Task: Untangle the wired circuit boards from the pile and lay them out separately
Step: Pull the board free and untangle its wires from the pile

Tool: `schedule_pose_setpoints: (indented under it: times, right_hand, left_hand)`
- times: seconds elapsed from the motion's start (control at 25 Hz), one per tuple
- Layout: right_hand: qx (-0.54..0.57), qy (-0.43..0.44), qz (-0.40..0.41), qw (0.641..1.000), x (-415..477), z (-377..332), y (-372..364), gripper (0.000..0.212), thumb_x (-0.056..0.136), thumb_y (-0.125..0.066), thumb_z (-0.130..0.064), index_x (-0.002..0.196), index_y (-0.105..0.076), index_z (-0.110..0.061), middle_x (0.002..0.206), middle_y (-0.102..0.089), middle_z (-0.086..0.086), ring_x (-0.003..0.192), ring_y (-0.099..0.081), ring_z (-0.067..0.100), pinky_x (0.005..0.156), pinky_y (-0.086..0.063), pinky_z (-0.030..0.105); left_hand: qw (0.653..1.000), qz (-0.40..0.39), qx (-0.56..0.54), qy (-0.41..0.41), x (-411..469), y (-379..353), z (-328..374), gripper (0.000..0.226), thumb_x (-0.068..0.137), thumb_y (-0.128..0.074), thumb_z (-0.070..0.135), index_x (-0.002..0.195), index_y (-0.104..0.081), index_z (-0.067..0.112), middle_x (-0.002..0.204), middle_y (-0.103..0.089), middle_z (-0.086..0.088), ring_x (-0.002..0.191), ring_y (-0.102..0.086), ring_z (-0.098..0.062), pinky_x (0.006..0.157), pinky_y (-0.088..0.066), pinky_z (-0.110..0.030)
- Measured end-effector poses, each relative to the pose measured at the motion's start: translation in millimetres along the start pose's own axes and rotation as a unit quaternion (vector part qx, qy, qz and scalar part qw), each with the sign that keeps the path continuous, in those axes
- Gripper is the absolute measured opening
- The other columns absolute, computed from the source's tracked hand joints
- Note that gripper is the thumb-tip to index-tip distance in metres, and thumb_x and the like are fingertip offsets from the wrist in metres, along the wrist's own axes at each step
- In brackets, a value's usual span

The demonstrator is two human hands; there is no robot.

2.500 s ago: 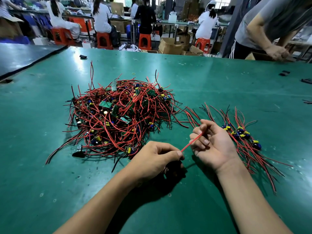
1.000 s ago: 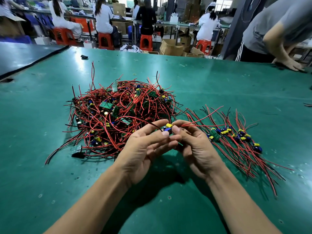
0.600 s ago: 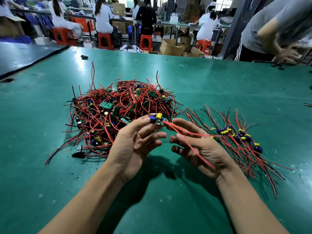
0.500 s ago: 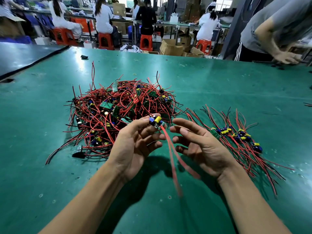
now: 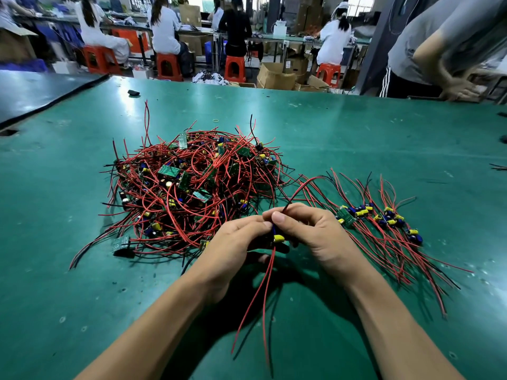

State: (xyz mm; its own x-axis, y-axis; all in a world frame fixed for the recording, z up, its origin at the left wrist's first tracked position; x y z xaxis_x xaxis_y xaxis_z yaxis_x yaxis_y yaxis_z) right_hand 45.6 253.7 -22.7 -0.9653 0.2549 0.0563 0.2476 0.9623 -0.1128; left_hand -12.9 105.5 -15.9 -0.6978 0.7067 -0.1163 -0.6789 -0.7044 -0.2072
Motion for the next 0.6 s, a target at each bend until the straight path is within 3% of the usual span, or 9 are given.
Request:
schedule_pose_setpoints:
  times: [0.08, 0.16, 0.24, 0.32, 0.4, 0.52, 0.6]
  right_hand:
    - [-0.011, -0.010, 0.010, 1.000, -1.4, -1.0, -1.8, 0.031, 0.080, -0.077, -0.030, 0.099, -0.078, -0.006, 0.095, -0.076, 0.010, 0.086, -0.071, 0.020, 0.071, -0.060, 0.032]
    - [0.006, -0.025, 0.020, 0.999, -2.5, -1.2, -3.9, 0.030, 0.081, -0.075, -0.027, 0.099, -0.077, -0.003, 0.091, -0.074, 0.007, 0.076, -0.069, 0.013, 0.057, -0.057, 0.029]
    - [-0.005, -0.024, 0.019, 1.000, -2.2, -0.8, -3.5, 0.029, 0.083, -0.073, -0.026, 0.101, -0.077, -0.003, 0.089, -0.075, 0.004, 0.072, -0.067, 0.007, 0.058, -0.056, 0.026]
    - [-0.076, -0.006, 0.020, 0.997, -1.5, -0.7, -1.5, 0.023, 0.088, -0.071, -0.023, 0.104, -0.077, -0.007, 0.087, -0.075, 0.001, 0.071, -0.065, 0.002, 0.064, -0.050, 0.015]
    - [-0.093, -0.020, 0.011, 0.995, -1.5, 1.3, -0.3, 0.020, 0.092, -0.069, -0.021, 0.106, -0.077, -0.010, 0.086, -0.075, 0.004, 0.068, -0.063, 0.003, 0.060, -0.049, 0.014]
    - [-0.055, -0.069, -0.032, 0.996, -4.1, 3.3, -2.2, 0.017, 0.089, -0.071, -0.027, 0.099, -0.079, -0.015, 0.098, -0.075, 0.015, 0.063, -0.065, 0.016, 0.052, -0.051, 0.025]
    - [-0.077, -0.067, -0.036, 0.994, -4.1, 3.7, -3.1, 0.013, 0.091, -0.070, -0.026, 0.096, -0.079, -0.017, 0.105, -0.076, 0.009, 0.061, -0.065, 0.016, 0.052, -0.048, 0.021]
  left_hand:
    - [1.000, 0.005, -0.008, 0.007, 1.1, -0.9, -0.7, 0.027, 0.099, -0.047, 0.012, 0.105, -0.071, 0.003, 0.095, -0.074, -0.021, 0.079, -0.070, -0.023, 0.068, -0.054, -0.029]
    - [0.999, -0.001, -0.043, 0.021, 0.5, -3.2, -1.5, 0.025, 0.100, -0.046, 0.013, 0.103, -0.070, 0.004, 0.078, -0.072, -0.014, 0.067, -0.069, -0.024, 0.061, -0.055, -0.027]
    - [1.000, -0.003, -0.001, 0.008, -0.6, -3.4, -2.6, 0.021, 0.099, -0.049, 0.014, 0.097, -0.070, 0.008, 0.070, -0.067, -0.005, 0.062, -0.065, -0.018, 0.059, -0.053, -0.025]
    - [0.995, -0.011, 0.095, -0.029, 0.4, -2.5, -4.9, 0.019, 0.097, -0.053, 0.014, 0.094, -0.071, 0.012, 0.076, -0.068, -0.009, 0.069, -0.063, -0.017, 0.067, -0.050, -0.028]
    - [0.992, -0.015, 0.122, -0.042, 0.5, -1.9, -6.3, 0.019, 0.097, -0.054, 0.013, 0.092, -0.073, 0.011, 0.084, -0.071, -0.019, 0.073, -0.063, -0.023, 0.072, -0.049, -0.034]
    - [0.995, -0.019, 0.091, -0.037, 0.5, -2.0, -7.3, 0.027, 0.093, -0.052, 0.004, 0.081, -0.076, 0.007, 0.089, -0.076, -0.009, 0.070, -0.070, -0.028, 0.070, -0.058, -0.037]
    - [0.996, -0.013, 0.082, -0.044, 2.1, -1.6, -9.2, 0.032, 0.091, -0.050, -0.002, 0.077, -0.077, 0.007, 0.100, -0.076, 0.003, 0.072, -0.072, -0.025, 0.069, -0.060, -0.036]
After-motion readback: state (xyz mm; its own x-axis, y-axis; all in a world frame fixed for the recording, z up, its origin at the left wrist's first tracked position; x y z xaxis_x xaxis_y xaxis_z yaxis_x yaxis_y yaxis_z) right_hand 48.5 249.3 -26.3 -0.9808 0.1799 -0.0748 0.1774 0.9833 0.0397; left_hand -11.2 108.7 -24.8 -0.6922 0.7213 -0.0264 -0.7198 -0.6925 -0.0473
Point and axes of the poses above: each hand's wrist, its own x-axis towards the middle knuckle, its own y-axis out of the back of the hand, z = x × y, the point moved 2 cm from there along x, towards the middle knuckle
